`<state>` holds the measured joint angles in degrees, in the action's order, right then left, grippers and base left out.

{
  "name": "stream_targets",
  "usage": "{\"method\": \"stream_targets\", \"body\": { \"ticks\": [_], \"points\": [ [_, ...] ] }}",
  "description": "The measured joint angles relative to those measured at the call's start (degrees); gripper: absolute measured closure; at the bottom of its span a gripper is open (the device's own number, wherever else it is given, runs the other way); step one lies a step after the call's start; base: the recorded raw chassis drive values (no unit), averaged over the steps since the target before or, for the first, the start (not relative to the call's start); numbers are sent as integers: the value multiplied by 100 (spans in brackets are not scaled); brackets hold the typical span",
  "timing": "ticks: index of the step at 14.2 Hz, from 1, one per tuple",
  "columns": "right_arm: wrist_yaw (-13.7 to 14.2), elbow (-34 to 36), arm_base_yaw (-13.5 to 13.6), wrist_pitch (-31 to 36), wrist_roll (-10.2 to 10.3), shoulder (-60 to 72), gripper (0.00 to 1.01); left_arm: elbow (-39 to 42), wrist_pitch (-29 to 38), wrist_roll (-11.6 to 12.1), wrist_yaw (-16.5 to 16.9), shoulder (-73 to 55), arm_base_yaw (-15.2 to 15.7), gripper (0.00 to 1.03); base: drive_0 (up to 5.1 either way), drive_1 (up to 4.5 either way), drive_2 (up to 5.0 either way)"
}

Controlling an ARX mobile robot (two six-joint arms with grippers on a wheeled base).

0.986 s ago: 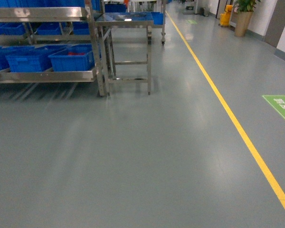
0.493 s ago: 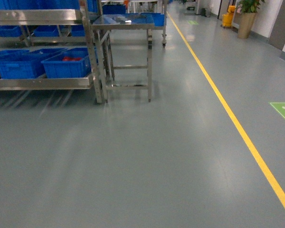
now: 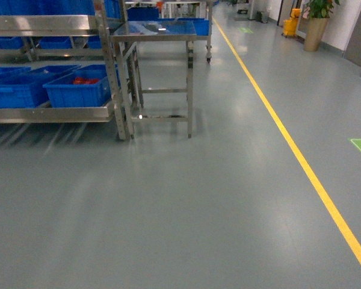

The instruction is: Pick blue part to blue bin on bottom shelf

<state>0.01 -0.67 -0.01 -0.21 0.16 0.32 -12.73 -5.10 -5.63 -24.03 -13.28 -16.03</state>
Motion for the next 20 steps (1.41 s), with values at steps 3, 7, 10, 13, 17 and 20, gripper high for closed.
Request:
{"method": "stream_targets", "body": {
  "ticks": [3, 7, 10, 13, 17, 20],
  "points": [
    [0, 0, 0, -15, 0, 0, 3, 0, 15, 0, -15, 2, 0, 60, -13, 416, -442],
    [0, 0, 0, -17, 0, 0, 3, 0, -9, 0, -4, -9, 0, 60, 1, 429, -428],
    [0, 0, 0, -4, 0, 0, 3, 0, -2, 0, -26, -7, 0, 60, -2, 427, -430],
    [-2, 0, 0, 20, 0, 0, 3, 0, 0, 0, -15, -11, 0, 60, -1, 428, -430],
    [0, 0, 0, -7, 0, 0, 3, 0, -13, 0, -15, -7, 0, 60, -2, 427, -431],
    [0, 0, 0, -24, 0, 0, 3, 0, 4, 0, -13, 0, 0, 60, 4, 433, -425]
  ]
}}
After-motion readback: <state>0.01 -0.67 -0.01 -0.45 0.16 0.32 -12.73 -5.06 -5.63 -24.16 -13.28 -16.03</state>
